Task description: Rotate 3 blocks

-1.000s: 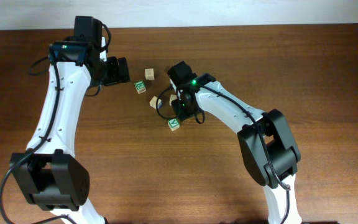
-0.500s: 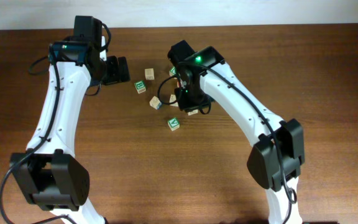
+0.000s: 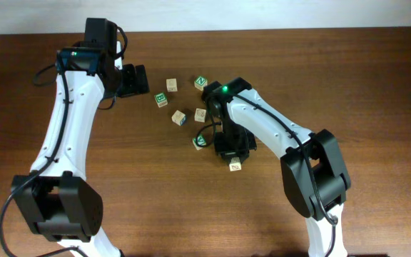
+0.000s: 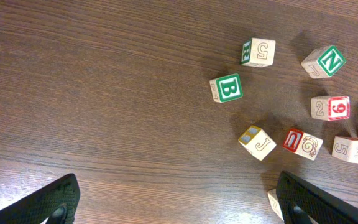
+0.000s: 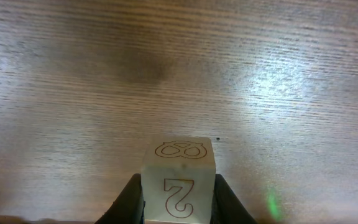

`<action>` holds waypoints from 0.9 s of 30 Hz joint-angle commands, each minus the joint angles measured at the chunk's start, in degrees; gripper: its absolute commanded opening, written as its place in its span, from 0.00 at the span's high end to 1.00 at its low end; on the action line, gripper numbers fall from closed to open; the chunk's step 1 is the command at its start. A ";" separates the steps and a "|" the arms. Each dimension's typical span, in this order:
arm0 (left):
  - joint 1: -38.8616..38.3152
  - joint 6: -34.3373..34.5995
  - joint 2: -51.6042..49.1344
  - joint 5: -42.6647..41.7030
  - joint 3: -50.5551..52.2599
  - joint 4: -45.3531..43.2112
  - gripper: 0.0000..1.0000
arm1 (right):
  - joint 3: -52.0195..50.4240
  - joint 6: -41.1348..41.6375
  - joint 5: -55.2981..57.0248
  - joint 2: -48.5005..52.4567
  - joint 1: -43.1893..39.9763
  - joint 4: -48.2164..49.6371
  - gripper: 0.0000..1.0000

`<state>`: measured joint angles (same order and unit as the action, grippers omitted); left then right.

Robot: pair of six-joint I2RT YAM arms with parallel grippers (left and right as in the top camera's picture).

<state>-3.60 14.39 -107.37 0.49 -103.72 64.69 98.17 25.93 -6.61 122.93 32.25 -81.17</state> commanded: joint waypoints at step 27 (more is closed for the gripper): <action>-0.02 0.42 -0.52 0.39 -0.94 -1.62 0.01 | -40.13 -0.15 3.85 -23.45 -8.35 37.48 0.58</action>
<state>-3.60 14.41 -107.37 0.51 -103.83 63.16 57.56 25.54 -2.63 98.70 24.08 -42.52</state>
